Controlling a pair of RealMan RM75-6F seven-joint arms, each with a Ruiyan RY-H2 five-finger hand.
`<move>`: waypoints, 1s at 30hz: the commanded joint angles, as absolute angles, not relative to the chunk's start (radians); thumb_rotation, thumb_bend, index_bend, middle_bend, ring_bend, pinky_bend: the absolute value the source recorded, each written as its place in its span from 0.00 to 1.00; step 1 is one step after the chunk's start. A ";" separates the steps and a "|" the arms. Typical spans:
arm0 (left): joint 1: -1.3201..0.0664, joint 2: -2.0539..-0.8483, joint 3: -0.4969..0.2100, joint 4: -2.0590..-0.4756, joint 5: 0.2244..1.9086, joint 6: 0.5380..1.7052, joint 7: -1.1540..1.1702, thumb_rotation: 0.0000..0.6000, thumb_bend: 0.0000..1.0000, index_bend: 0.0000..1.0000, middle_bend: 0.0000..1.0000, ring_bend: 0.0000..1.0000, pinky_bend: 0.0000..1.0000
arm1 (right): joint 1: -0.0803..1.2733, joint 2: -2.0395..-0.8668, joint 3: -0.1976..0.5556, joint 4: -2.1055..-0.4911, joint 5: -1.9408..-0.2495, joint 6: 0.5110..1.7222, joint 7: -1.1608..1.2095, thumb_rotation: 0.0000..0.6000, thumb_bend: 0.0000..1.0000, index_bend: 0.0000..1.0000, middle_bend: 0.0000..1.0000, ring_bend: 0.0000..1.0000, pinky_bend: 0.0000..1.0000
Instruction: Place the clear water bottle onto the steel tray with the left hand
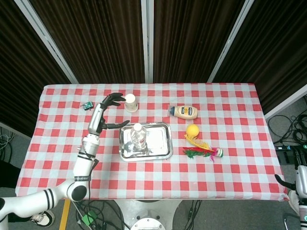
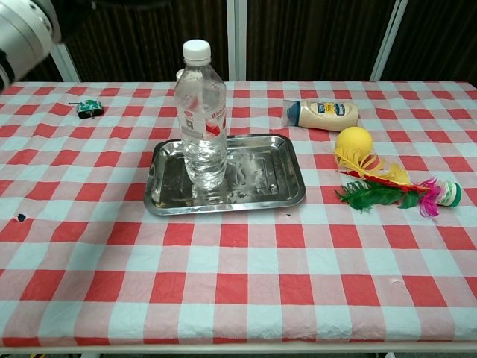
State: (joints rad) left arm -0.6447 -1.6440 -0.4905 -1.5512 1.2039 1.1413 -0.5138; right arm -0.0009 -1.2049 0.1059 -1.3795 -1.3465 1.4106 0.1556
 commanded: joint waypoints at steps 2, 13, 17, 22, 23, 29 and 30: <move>-0.627 -1.488 -0.603 -1.690 1.109 1.142 -0.416 1.00 0.02 0.30 0.42 0.29 0.32 | 0.000 -1.205 0.107 -1.380 -1.345 1.410 0.154 1.00 0.10 0.00 0.07 0.00 0.00; -0.470 -1.235 -0.444 -1.587 1.184 1.160 -0.227 1.00 0.18 0.38 0.42 0.29 0.31 | 0.000 -1.204 0.104 -1.382 -1.354 1.413 0.161 1.00 0.10 0.00 0.07 0.00 0.00; -0.409 -1.201 -0.295 -1.467 1.310 1.184 -0.150 1.00 0.18 0.39 0.41 0.26 0.28 | 0.001 -1.206 0.104 -1.381 -1.360 1.418 0.157 1.00 0.10 0.00 0.07 0.00 0.00; -0.353 -1.155 -0.169 -1.441 1.405 1.207 -0.039 1.00 0.16 0.38 0.36 0.23 0.26 | 0.003 -1.208 0.105 -1.380 -1.364 1.420 0.151 1.00 0.10 0.00 0.07 0.00 0.00; -0.340 -1.144 -0.149 -1.449 1.414 1.217 -0.003 1.00 0.17 0.37 0.35 0.22 0.24 | 0.005 -1.208 0.105 -1.379 -1.365 1.421 0.147 1.00 0.10 0.00 0.07 0.00 0.00; -0.284 -1.100 -0.117 -1.544 1.402 1.276 0.067 1.00 0.19 0.34 0.33 0.20 0.22 | 0.003 -1.216 0.102 -1.369 -1.380 1.439 0.137 1.00 0.11 0.00 0.07 0.00 0.00; -0.279 -1.096 -0.114 -1.550 1.403 1.283 0.070 1.00 0.19 0.34 0.33 0.20 0.22 | 0.002 -1.217 0.101 -1.368 -1.383 1.442 0.138 1.00 0.11 0.00 0.07 0.00 0.00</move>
